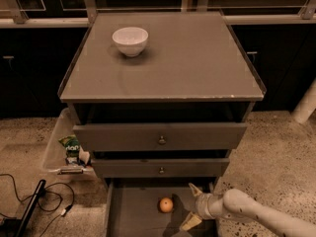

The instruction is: Pick orange from bottom drawer and place on counter

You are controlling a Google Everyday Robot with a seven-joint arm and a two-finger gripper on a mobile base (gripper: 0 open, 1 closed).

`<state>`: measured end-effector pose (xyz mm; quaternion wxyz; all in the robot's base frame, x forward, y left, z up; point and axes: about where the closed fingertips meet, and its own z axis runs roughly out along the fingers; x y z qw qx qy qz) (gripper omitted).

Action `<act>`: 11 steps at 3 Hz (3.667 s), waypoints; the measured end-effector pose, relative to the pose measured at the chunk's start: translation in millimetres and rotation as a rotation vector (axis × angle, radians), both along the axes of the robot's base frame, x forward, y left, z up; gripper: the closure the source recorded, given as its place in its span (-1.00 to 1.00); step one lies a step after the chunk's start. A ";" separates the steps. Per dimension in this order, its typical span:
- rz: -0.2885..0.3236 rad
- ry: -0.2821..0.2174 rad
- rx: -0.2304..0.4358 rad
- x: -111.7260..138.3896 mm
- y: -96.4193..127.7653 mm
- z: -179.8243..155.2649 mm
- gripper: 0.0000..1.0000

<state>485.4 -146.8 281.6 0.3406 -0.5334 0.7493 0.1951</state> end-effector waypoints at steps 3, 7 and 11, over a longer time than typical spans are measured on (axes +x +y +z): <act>-0.007 0.034 0.068 23.7 20.4 -77.0 -1.00; 0.085 -0.026 0.120 57.5 50.3 -126.4 -1.00; 0.114 -0.012 0.134 58.3 60.8 -134.4 0.30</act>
Offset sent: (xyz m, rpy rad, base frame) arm 0.0324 0.0200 -0.1005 0.0708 0.0449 -0.0259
